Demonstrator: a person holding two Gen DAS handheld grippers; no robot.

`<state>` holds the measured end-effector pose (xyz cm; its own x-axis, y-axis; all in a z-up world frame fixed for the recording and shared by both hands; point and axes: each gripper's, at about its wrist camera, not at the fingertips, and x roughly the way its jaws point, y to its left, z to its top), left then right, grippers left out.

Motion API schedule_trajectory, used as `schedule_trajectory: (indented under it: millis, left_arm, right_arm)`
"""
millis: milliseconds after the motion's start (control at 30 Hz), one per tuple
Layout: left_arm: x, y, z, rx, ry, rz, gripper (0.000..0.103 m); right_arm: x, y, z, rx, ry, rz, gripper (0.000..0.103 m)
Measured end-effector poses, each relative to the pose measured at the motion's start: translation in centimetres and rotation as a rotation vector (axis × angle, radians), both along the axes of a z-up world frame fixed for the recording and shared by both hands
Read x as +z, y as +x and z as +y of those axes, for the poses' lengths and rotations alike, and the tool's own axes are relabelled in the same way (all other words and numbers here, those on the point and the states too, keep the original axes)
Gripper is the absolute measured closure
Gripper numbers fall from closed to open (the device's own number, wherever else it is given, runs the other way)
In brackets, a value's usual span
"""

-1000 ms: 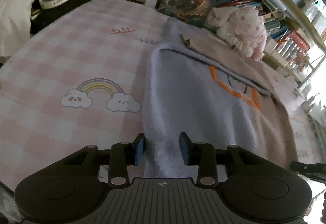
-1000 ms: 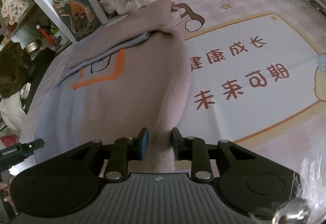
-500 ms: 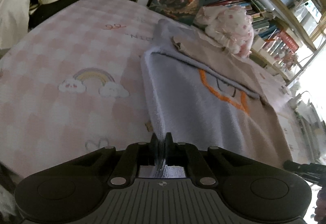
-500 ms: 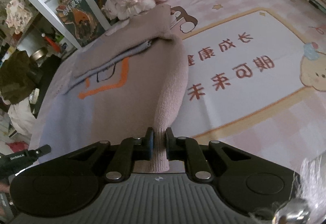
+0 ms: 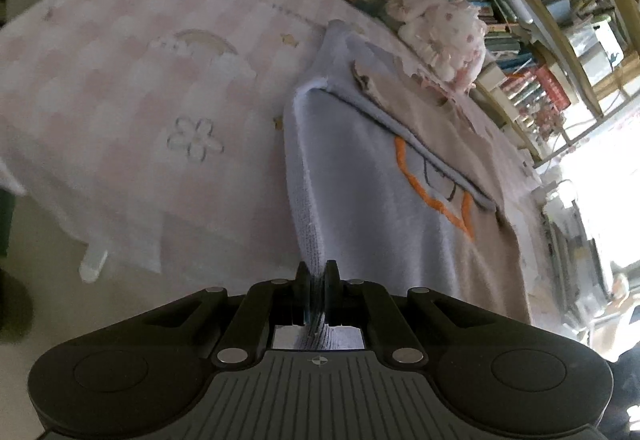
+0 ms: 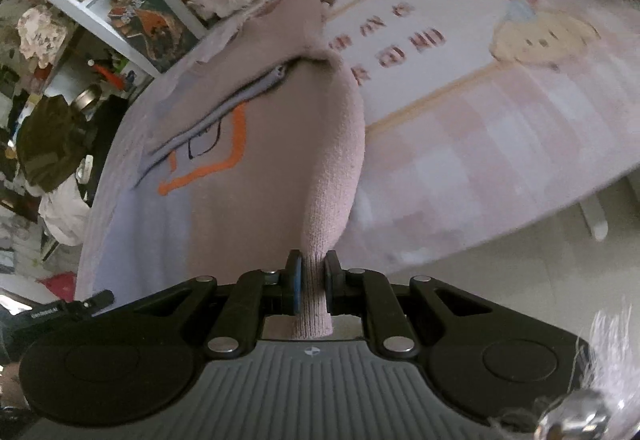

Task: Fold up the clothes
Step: 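Grasp the lavender side with the left gripper while the right grasps the brown side, fold inward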

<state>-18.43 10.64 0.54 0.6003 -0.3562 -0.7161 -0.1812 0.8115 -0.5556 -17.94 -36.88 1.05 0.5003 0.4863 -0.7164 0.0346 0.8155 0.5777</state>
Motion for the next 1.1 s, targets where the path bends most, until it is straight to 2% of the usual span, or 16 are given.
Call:
schedule_trajectory:
  millis: [100,267,400,567,733,933,1100]
  left_arm:
    - [0.4,0.0,0.3,0.033,-0.069,-0.025,0.099]
    - [2.2,1.0,1.4,0.109,-0.209,-0.124,0.099]
    - [3.9,3.3,2.3,0.157,-0.306,-0.225,0.099]
    - [5.4,7.4,2.9,0.167,-0.380,-0.324,0.099]
    - [6.5,12.8,3.0,0.158,-0.382,-0.356,0.099]
    - [5.8,18.8,3.3,0.129,-0.367,-0.296,0.099]
    - [4.1,22.8,3.3,0.102,-0.359,-0.223,0.099]
  right_arm:
    - [0.5,-0.3,-0.7,-0.012,0.051,-0.006,0.093]
    - [2.8,0.5,-1.9,-0.058,0.233,-0.070,0.093]
    - [4.9,2.5,-2.9,-0.138,0.381,-0.153,0.093]
    - [7.0,6.3,-3.5,-0.234,0.457,-0.243,0.093]
    - [8.6,10.3,-2.9,-0.240,0.386,-0.307,0.093]
    - [7.4,15.4,-2.3,-0.296,0.331,-0.286,0.093]
    - [5.6,18.8,-1.8,-0.333,0.266,-0.242,0.093]
